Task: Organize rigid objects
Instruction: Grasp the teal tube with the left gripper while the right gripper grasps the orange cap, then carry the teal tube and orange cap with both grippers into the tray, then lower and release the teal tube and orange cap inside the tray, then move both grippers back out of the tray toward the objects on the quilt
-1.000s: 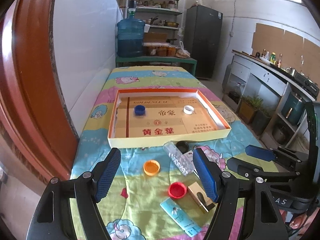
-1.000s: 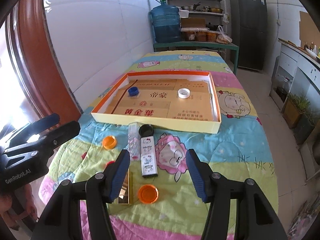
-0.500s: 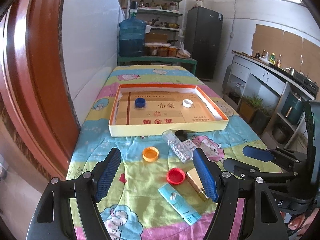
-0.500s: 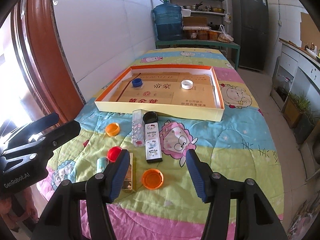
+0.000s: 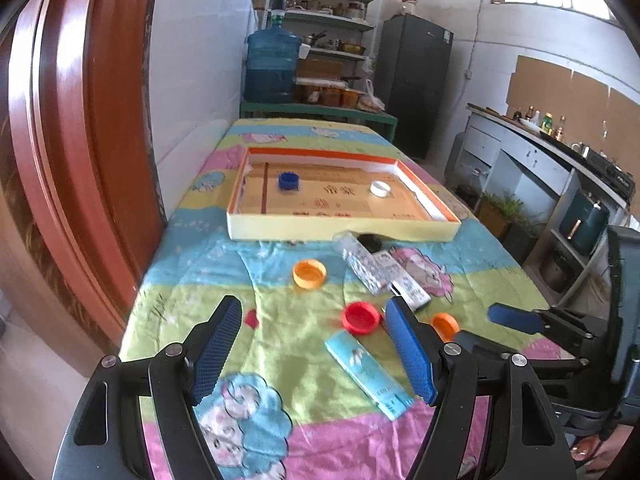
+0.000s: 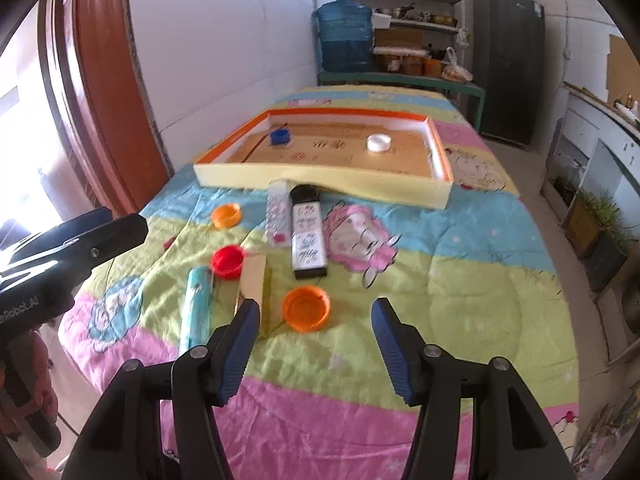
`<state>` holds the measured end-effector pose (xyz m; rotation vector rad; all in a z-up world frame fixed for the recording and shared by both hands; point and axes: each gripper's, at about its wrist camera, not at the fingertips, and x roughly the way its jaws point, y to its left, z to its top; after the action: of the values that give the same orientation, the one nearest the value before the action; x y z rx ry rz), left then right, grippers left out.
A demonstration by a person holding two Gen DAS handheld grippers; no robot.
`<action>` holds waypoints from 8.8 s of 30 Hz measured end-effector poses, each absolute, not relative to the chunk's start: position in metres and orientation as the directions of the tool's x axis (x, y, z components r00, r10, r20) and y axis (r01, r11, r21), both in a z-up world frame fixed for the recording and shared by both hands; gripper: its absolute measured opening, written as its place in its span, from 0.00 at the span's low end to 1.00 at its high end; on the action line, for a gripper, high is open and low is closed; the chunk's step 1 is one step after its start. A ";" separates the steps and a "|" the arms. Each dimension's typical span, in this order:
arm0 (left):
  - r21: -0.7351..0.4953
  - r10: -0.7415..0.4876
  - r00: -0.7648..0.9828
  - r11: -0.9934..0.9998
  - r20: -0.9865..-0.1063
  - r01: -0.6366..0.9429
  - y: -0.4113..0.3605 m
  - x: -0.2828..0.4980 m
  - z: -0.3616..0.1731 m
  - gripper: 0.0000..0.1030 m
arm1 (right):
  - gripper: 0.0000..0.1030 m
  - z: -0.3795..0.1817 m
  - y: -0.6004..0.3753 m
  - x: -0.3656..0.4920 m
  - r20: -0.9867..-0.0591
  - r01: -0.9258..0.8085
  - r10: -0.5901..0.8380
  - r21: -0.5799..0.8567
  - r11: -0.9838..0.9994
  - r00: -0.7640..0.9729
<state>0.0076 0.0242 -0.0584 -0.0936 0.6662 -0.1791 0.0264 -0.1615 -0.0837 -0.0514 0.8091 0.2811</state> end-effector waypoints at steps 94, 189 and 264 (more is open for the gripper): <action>-0.047 -0.169 0.803 0.984 -0.571 0.174 -0.005 0.110 -0.013 0.23 | 0.29 -0.028 -0.168 0.112 -0.642 -0.310 0.245 0.011 0.951 0.726; -0.125 -0.190 0.660 0.982 -0.727 0.145 -0.005 0.307 -0.096 0.25 | 0.30 -0.103 -0.134 0.292 -0.766 -0.355 0.260 0.045 0.934 0.587; -0.103 -0.109 0.800 0.993 -0.591 0.060 0.026 0.105 -0.012 0.35 | 0.42 -0.026 -0.145 0.131 -0.677 -0.281 0.238 0.047 0.959 0.696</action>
<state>0.1051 0.0258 -0.0115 -0.0801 0.6381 -0.0909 0.1305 -0.1454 -0.0259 -0.0614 0.7464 0.2894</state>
